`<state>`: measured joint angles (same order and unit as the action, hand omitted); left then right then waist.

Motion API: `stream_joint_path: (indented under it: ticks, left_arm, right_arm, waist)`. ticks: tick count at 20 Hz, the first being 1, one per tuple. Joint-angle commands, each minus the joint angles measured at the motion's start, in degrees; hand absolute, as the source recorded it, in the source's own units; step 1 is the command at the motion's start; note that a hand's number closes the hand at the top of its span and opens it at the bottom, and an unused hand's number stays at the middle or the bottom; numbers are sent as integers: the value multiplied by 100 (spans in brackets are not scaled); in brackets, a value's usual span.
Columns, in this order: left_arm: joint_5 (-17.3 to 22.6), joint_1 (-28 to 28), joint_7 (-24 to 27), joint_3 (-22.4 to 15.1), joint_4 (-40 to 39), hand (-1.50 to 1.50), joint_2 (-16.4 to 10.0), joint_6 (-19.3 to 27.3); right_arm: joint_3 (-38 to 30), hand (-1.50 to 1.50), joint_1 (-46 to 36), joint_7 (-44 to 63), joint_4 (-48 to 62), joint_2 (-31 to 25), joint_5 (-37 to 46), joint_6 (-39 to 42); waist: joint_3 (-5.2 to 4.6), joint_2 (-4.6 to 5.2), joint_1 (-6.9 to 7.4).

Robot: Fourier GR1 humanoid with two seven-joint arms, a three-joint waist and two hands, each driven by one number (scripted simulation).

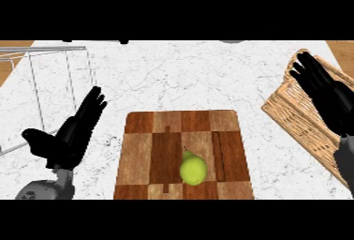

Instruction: Pick the pear from the cutting board and place it in the basket

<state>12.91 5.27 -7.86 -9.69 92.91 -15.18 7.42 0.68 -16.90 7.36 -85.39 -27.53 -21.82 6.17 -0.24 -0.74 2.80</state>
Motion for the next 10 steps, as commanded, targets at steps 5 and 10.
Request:
stream_joint_path:
  ticks: [5,10]
  left_arm:
    - [-555,356,-299,204,-466,0,-696,-29]
    - [-681,507,-549,179,-852,0,-668,59]
  right_arm:
    - [800,150,-203,-52,1288,1477,-1279,1422]
    - [1735,-150,-167,-1847,616,2703,-1176,1967]
  waist:
    - [79,314,154]
    - [43,135,-137]
